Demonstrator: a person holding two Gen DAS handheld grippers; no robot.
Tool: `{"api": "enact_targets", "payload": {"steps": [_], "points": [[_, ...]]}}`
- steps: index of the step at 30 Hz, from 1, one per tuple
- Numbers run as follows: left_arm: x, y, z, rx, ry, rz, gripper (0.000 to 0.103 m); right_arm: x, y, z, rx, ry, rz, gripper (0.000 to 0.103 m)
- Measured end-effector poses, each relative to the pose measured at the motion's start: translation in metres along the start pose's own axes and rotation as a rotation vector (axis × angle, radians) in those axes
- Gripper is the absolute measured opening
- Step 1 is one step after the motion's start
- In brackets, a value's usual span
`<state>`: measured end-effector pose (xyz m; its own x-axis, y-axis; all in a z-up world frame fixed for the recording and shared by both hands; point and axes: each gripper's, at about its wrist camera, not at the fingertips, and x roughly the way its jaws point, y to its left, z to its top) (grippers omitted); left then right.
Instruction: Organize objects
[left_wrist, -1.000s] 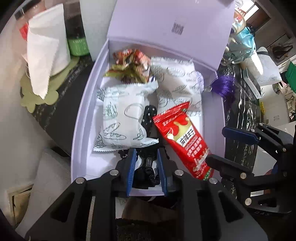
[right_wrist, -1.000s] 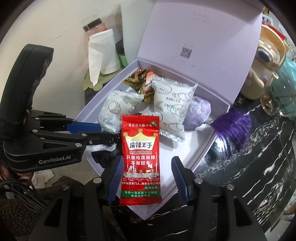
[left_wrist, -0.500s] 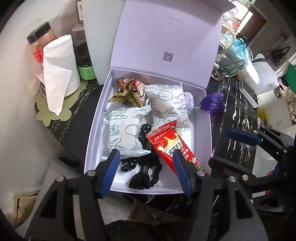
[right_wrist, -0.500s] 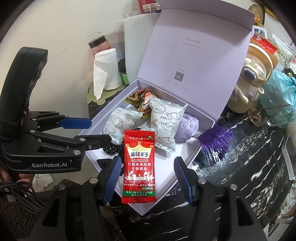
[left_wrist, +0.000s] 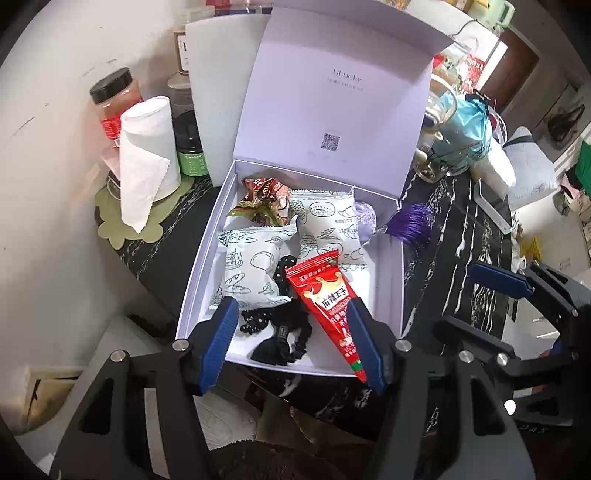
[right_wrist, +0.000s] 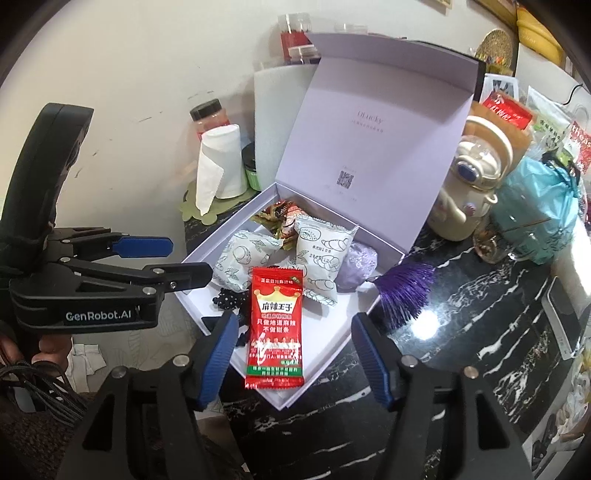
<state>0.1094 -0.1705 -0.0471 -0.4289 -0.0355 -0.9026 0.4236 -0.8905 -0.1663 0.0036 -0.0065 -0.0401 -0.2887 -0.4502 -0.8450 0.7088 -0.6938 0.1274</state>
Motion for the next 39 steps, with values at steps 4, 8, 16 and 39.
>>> {"api": "enact_targets", "payload": {"steps": [4,8,16,39], "points": [[-0.016,-0.008,-0.01,-0.003,-0.029,0.021,0.067,-0.015,0.002,-0.009,-0.007,-0.019,-0.005,0.067],[-0.03,-0.018,-0.024,0.001,-0.045,0.05,0.073,-0.028,0.003,-0.021,-0.013,-0.027,-0.008,0.068],[-0.057,-0.035,-0.052,0.008,-0.071,0.067,0.075,-0.049,0.006,-0.043,-0.012,-0.04,-0.011,0.069],[-0.098,-0.044,-0.119,-0.024,-0.114,0.117,0.081,-0.076,0.021,-0.084,-0.055,-0.043,-0.024,0.074]]}}
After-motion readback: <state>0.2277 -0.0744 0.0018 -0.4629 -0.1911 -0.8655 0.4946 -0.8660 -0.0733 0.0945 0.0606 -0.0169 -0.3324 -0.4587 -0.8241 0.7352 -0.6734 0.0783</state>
